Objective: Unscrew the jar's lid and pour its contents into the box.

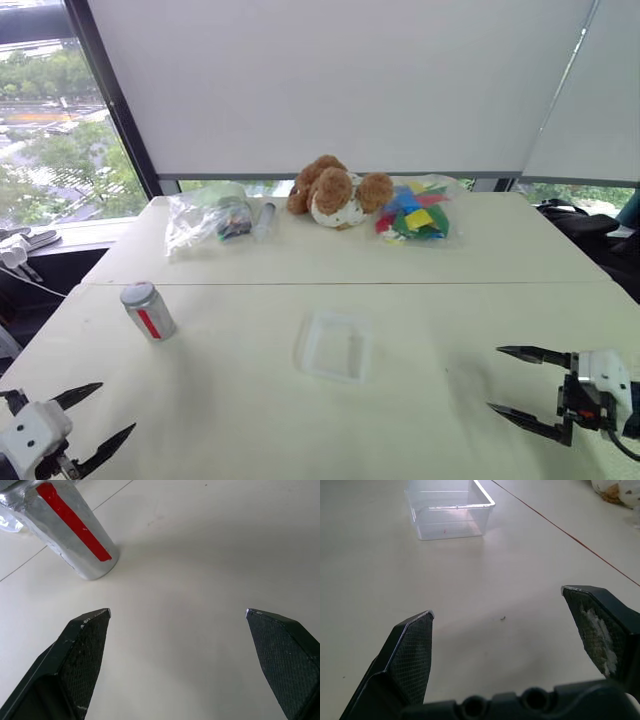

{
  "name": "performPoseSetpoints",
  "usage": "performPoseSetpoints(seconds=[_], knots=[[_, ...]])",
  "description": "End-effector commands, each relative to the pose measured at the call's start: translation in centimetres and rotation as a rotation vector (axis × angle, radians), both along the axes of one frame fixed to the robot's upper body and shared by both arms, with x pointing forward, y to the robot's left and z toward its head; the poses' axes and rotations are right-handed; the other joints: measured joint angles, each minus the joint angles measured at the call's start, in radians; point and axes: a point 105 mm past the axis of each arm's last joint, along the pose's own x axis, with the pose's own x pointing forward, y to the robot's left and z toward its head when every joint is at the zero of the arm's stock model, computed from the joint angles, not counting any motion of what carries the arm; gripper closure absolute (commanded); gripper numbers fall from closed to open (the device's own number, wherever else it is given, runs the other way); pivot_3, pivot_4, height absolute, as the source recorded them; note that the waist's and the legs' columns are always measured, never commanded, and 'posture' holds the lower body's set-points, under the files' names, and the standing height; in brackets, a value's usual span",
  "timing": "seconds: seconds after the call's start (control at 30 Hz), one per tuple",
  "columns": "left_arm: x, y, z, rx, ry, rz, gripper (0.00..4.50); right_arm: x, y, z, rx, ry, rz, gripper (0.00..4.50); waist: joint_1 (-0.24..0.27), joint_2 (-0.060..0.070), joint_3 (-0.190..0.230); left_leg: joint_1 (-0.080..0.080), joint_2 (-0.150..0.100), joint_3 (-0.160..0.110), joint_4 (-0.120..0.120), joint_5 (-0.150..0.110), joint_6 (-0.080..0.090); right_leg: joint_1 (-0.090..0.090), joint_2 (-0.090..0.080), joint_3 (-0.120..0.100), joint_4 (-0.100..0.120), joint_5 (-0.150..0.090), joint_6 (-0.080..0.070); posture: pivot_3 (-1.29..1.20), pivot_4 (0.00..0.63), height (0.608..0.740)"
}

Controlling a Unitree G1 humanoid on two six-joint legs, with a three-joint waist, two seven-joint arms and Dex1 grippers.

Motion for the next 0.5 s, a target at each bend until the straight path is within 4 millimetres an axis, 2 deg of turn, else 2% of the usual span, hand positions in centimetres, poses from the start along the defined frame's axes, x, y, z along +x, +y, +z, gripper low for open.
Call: performPoseSetpoints(seconds=[0.03, 0.13, 0.23, 0.37, 0.43, 0.5], knots=[[-0.2, 0.0, 1.2, -0.01, -0.041, 0.03, 0.03, 0.7, 1.1, 0.8, 0.018, -0.051, 0.025, 0.0, 0.001, 0.0, 0.0, 0.0, 0.0, 0.0, 0.0, 0.0, 0.0, 0.0, 0.0, 0.0, 0.0, 0.0, 0.0, 0.0, 0.15, 0.74], [-0.8, 0.7, 1.1, -0.105, -0.026, 0.141, 0.03, 2.4, 3.9, 2.4, 0.093, -0.124, 0.068, 0.0, -0.005, 0.0, 0.0, 0.0, 0.001, 0.001, 0.0, 0.0, 0.0, 0.0, 0.0, 0.0, 0.0, 0.0, 0.0, 0.0, 0.15, 0.74], [-2.2, 1.2, 0.9, -0.284, -0.001, 0.241, 0.03, 3.0, 7.2, 4.6, 0.235, -0.18, 0.156, 0.0, -0.007, 0.0, 0.0, 0.0, 0.002, 0.001, 0.0, 0.0, 0.0, -0.001, 0.001, 0.0, 0.001, 0.001, -0.001, 0.0, 0.15, 0.74], [-3.7, 2.9, 0.7, -0.395, -0.12, 0.464, 0.03, 3.7, 10.6, 7.8, 0.457, -0.191, 0.217, 0.0, -0.001, 0.0, 0.0, 0.0, 0.003, 0.001, 0.0, 0.001, 0.001, -0.001, 0.001, 0.001, 0.001, 0.001, -0.001, 0.0, 0.15, 0.74], [-4.4, 3.3, 0.7, -0.437, -0.189, 0.56, 0.03, 3.5, 11.8, 8.4, 0.46, -0.228, 0.266, 0.0, 0.003, -0.003, 0.0, 0.0, 0.002, 0.001, 0.0, 0.001, 0.001, -0.001, 0.001, 0.001, 0.001, 0.001, -0.001, 0.0, 0.15, 0.74], [-4.8, 2.9, 0.5, -0.457, -0.232, 0.607, 0.03, 3.2, 12.5, 8.2, 0.435, -0.247, 0.315, 0.0, 0.011, -0.005, 0.0, 0.0, 0.002, 0.0, 0.001, 0.0, -0.001, -0.001, 0.001, 0.0, 0.0, 0.001, -0.001, 0.0, 0.15, 0.74]])
